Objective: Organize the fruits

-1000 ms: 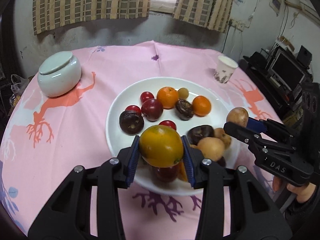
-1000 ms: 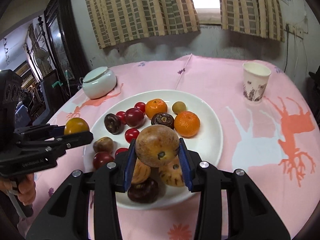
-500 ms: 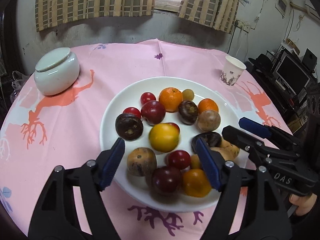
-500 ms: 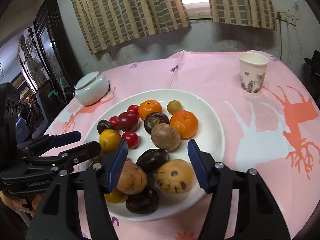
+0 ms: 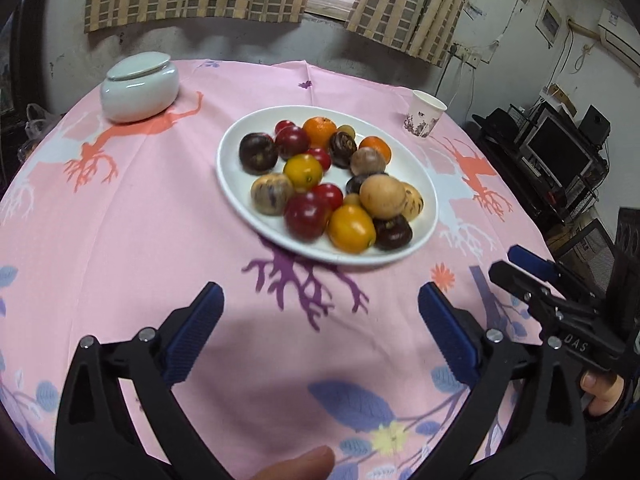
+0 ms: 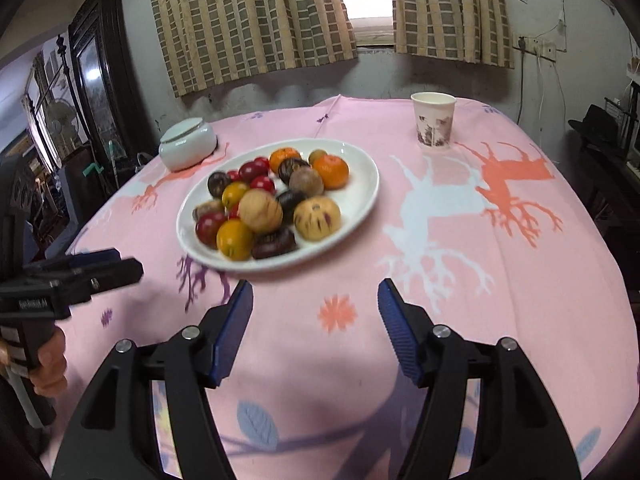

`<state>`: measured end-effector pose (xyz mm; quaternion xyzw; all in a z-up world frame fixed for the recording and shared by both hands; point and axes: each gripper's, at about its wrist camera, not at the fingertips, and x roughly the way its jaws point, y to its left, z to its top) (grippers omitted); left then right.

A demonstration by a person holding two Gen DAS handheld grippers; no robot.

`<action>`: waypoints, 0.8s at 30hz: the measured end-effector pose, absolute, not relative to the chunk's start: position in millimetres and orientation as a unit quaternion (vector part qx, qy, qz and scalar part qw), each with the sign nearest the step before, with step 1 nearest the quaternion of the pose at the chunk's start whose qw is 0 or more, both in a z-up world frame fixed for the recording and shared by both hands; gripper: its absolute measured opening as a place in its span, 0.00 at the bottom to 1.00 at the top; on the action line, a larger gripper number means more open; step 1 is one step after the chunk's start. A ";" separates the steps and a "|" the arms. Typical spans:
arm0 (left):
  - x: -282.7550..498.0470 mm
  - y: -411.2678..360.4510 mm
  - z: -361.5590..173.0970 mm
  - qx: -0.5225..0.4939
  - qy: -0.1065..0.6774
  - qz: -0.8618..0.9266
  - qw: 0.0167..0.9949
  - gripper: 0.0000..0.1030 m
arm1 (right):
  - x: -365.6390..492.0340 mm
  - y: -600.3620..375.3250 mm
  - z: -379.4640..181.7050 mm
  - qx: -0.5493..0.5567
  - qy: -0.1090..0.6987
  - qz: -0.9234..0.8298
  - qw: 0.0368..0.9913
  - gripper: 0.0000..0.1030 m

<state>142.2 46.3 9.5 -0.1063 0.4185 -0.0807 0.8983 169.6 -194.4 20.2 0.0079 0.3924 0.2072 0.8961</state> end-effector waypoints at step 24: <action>80.7 39.6 -11.2 -0.060 0.425 -0.010 0.903 0.98 | 107.0 -172.7 4.1 -0.066 0.398 0.192 0.895 0.63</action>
